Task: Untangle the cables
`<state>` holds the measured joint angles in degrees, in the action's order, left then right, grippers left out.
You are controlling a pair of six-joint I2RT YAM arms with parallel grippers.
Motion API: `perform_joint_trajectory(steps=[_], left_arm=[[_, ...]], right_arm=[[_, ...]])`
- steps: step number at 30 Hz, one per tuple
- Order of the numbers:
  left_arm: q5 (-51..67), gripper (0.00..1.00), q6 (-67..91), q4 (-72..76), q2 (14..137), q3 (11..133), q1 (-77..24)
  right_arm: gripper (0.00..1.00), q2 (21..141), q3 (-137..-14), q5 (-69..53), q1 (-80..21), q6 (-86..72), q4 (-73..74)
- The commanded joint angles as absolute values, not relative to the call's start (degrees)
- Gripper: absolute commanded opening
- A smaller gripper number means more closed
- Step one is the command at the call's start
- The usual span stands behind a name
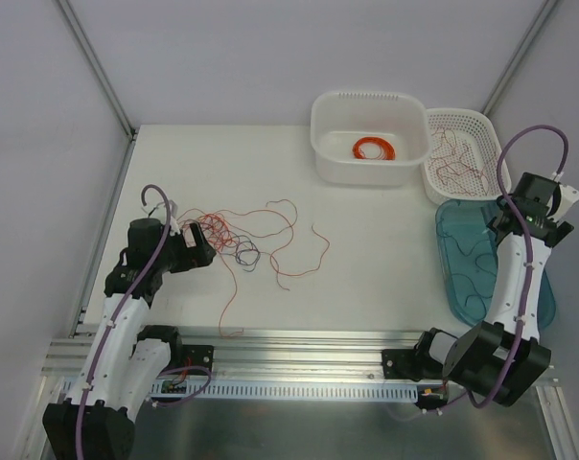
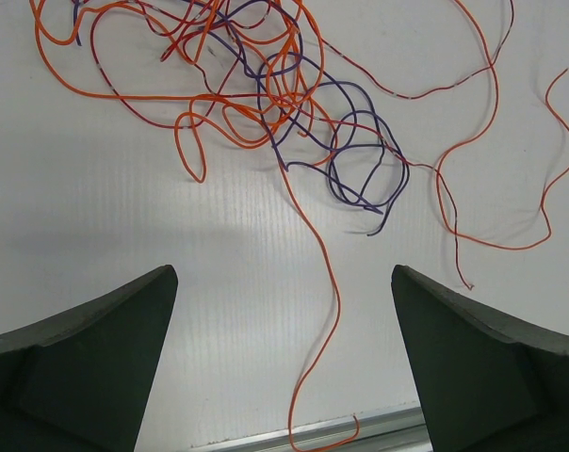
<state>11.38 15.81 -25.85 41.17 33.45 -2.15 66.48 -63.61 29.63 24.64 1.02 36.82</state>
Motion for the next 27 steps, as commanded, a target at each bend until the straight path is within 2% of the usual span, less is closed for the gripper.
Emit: perform_joint_trajectory(steps=[1,5,8,13,20,25,27], left_arm=[[9.58,0.99,15.20,-24.52,41.04,33.05,-3.34],[8.26,0.99,15.73,-24.61,40.96,32.87,-4.48],[7.56,0.99,16.00,-24.61,40.78,32.61,-5.18],[7.47,0.99,16.08,-24.61,40.43,32.52,-5.54],[6.77,0.99,16.26,-24.61,40.52,32.52,-5.45],[6.42,0.99,16.35,-24.61,41.13,32.61,-5.45],[6.15,0.99,16.43,-24.61,41.13,32.61,-5.45]], right_arm=[[0.80,63.28,-64.95,19.53,24.96,-1.32,36.92],[0.81,62.84,-64.95,1.82,23.83,2.98,35.68],[0.79,64.42,-65.13,-5.43,19.62,5.88,36.21],[0.73,68.63,-64.43,-2.90,13.28,8.70,37.27],[0.49,75.57,-64.25,-1.58,10.72,7.38,34.19],[0.41,78.92,-65.48,1.39,8.71,7.73,34.19],[0.41,79.80,-66.00,2.98,8.00,7.82,34.28]])
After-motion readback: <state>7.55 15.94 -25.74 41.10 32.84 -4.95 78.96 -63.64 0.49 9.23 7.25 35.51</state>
